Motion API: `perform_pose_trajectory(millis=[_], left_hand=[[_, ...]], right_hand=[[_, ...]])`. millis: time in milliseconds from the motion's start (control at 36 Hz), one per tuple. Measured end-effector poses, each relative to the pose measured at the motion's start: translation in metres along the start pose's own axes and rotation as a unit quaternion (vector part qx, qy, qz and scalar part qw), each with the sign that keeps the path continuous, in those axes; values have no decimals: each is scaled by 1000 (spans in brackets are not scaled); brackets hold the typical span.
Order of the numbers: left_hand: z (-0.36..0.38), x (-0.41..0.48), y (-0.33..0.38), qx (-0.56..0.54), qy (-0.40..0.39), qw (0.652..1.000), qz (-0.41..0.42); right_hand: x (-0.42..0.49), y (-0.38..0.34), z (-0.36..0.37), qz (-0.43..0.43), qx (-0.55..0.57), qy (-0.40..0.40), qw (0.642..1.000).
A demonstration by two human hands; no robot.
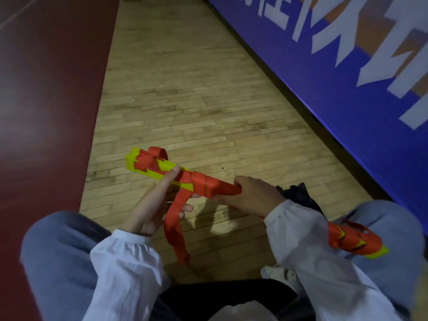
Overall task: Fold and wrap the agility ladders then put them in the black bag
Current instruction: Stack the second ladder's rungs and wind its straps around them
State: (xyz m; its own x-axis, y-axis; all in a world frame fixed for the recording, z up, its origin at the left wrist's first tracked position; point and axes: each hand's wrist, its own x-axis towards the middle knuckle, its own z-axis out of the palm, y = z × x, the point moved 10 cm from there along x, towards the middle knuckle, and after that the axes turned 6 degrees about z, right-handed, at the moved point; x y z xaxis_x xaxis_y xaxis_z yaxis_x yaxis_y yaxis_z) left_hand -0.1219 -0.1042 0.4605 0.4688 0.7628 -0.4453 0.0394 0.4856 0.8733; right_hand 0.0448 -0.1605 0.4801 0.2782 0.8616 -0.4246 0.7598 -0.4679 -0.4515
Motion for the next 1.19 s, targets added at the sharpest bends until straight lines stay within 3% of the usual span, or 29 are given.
perform_pose_trajectory(millis=[222,361,528,694,1194], left_hand=[[-4,4,-2,14,44,999,21],[-10,3,-9,20,71,997,26],[-12,0,-10,32,67,997,39],[-9,-3,-9,27,48,998,36],[10,-17,-21,-28,-79,994,-72]], right_hand=[[0,-2,3,-12,8,-23,1000],[-2,-9,6,-39,0,-86,996],[7,-9,20,-28,139,-186,972],[9,-5,40,-5,168,-255,952],[5,-10,17,-22,229,-150,962]])
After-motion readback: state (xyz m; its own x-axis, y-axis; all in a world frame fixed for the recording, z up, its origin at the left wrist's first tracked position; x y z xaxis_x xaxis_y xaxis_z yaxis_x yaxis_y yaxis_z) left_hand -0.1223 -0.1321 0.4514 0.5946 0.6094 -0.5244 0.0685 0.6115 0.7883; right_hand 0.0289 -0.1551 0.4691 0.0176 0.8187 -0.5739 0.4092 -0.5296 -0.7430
